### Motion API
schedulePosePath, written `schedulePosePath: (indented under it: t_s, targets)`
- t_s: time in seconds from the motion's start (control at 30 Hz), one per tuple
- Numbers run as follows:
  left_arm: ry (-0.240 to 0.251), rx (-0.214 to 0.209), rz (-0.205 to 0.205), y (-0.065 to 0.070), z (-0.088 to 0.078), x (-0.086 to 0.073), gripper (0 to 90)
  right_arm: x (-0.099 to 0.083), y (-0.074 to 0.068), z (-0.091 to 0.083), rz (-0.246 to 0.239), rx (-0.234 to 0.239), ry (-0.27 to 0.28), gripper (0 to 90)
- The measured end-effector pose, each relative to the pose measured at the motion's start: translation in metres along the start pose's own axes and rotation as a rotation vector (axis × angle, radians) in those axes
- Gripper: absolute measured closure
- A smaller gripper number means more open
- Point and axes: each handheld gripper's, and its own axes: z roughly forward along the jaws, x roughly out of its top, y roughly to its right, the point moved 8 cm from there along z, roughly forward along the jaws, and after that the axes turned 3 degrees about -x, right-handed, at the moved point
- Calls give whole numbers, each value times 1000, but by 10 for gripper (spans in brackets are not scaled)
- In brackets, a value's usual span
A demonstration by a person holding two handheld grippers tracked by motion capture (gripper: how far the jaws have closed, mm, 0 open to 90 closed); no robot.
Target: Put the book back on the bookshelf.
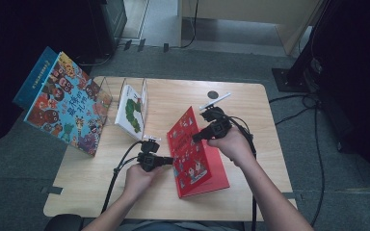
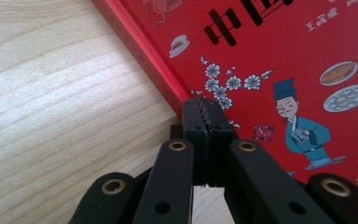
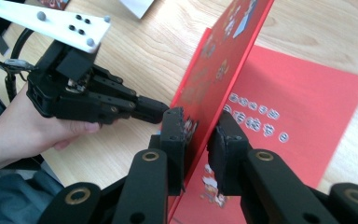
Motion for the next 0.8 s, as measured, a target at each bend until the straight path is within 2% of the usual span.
schedulePosePath:
  t_s: [0.07, 0.13, 0.3, 0.4, 0.47, 0.57, 0.73, 0.8]
  targets:
    - [-1, -4, 2, 1, 1, 0, 900, 5, -7, 4, -11, 3, -12, 766]
    - [0, -9, 1, 0, 1, 0, 900, 9, -11, 8, -35, -23, -31, 769]
    - [-6, -35, -8, 0, -2, 1, 887, 12, -10, 18, -53, -61, -65, 781]
    - [-6, -31, 13, -1, -7, 4, 821, 14, -5, 18, -20, -35, -83, 800]
    - [7, -39, 11, -2, -10, 6, 775, 15, -3, 18, 4, -20, -93, 817]
    - [27, -83, -18, -2, -14, 10, 691, 16, -1, 15, -1, -20, -115, 840]
    - [27, -87, -9, -3, -16, 11, 625, 18, -2, 9, -6, -38, -145, 882]
    - [28, -91, 0, -2, -15, 11, 596, 19, -2, 8, -33, -49, -150, 882]
